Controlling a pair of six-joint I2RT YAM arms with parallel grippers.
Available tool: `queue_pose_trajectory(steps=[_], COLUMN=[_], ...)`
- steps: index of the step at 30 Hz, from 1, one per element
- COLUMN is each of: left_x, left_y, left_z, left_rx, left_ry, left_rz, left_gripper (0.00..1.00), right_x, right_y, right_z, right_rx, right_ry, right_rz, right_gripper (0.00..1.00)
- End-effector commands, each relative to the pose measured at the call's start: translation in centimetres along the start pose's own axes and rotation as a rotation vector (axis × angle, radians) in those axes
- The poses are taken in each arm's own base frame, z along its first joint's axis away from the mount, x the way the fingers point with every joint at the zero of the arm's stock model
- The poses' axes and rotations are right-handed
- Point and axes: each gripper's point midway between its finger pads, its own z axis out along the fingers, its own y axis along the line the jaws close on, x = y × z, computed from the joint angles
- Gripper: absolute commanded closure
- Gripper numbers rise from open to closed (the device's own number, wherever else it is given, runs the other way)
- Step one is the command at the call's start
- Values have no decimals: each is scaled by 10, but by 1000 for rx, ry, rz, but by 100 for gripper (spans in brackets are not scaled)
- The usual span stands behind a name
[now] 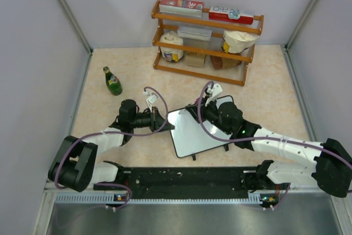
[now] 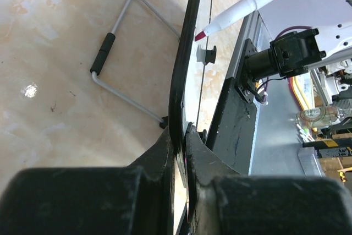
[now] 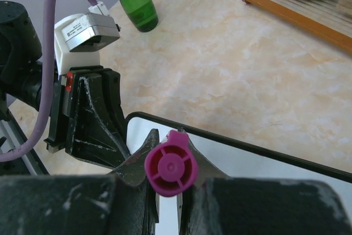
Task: Write a sentence on the whiteboard
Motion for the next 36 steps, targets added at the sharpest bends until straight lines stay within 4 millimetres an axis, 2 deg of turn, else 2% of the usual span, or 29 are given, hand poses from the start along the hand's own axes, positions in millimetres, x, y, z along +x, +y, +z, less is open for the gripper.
queue_pose_trajectory(steps=[1, 30, 34, 36], left_x=[-1, -1, -1, 0], left_y=[12, 12, 11, 12], left_z=[2, 2, 2, 2], left_rx=[-42, -41, -40, -42], left_ry=[-9, -8, -10, -8], left_rz=[65, 67, 69, 67], left_gripper=[100, 100, 100, 100], right_x=[5, 42, 36, 28], right_y=[0, 6, 9, 13], right_z=[-4, -19, -20, -22], right_rx=[5, -27, -37, -50], right_ry=[0, 88, 75, 55], right_rz=[5, -15, -6, 7], right_gripper=[100, 100, 100, 100])
